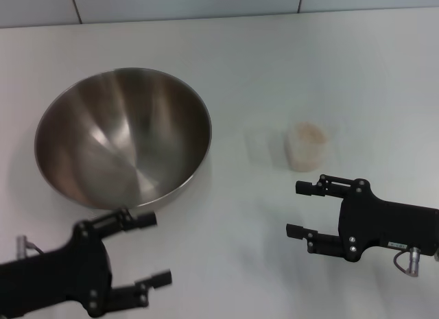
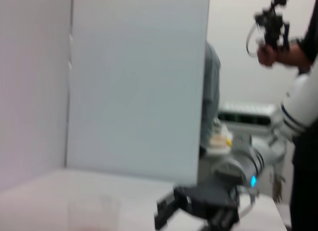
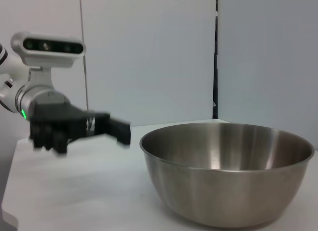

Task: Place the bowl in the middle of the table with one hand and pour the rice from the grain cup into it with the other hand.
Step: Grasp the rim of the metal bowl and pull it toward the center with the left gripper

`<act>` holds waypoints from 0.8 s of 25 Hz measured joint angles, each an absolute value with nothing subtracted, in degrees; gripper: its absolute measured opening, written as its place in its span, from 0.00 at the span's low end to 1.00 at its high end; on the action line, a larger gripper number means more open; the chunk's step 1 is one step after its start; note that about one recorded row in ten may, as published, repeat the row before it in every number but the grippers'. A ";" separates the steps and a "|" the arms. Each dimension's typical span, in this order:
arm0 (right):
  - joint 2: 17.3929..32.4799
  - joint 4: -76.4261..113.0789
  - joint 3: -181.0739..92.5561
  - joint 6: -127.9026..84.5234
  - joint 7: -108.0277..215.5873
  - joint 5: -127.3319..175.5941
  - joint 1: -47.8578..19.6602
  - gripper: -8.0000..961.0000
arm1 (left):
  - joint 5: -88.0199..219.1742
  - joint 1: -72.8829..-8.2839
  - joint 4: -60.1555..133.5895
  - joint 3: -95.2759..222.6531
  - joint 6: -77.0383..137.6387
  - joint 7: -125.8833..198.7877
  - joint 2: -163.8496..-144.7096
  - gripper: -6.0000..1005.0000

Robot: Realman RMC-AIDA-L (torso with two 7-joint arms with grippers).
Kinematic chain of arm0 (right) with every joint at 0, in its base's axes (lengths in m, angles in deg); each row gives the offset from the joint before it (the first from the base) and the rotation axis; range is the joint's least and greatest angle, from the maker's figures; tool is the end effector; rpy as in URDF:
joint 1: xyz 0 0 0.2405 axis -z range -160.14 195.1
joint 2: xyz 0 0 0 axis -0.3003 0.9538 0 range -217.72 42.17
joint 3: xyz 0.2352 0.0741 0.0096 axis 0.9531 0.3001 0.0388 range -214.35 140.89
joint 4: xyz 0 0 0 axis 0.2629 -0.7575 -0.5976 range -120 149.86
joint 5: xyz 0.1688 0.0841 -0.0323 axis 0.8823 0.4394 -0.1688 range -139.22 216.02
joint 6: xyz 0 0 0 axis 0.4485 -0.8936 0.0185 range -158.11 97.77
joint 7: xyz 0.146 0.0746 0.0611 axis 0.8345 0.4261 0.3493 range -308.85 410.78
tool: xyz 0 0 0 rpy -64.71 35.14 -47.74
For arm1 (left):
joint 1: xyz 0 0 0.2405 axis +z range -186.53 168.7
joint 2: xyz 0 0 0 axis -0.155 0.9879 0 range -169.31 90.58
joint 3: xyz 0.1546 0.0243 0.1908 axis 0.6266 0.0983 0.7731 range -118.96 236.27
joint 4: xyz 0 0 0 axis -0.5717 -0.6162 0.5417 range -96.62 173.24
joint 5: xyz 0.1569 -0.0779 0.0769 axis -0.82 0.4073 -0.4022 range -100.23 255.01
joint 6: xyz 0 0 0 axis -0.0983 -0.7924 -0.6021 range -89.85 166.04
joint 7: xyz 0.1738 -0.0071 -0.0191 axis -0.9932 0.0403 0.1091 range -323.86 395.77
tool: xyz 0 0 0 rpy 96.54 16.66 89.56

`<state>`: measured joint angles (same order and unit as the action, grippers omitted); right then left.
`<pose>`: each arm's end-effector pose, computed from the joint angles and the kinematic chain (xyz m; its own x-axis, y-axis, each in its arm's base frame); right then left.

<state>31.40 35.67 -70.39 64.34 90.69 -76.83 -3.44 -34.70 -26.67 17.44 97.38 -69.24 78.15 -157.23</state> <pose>0.2703 0.2400 -0.0548 0.8258 -0.0522 -0.5616 -0.2410 -0.9329 -0.2677 -0.2547 0.2025 -0.0380 0.7290 0.0734 0.6806 0.2066 -0.9714 -0.1166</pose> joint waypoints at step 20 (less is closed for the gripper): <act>31.40 35.67 -70.39 64.28 90.69 -76.82 -3.28 0.71 | -20.68 -30.83 19.65 72.55 -60.53 78.72 -157.64 0.78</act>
<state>31.40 35.67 -70.39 64.28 90.69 -76.82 -3.28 -20.68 -30.83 19.65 72.55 -60.53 78.72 -157.64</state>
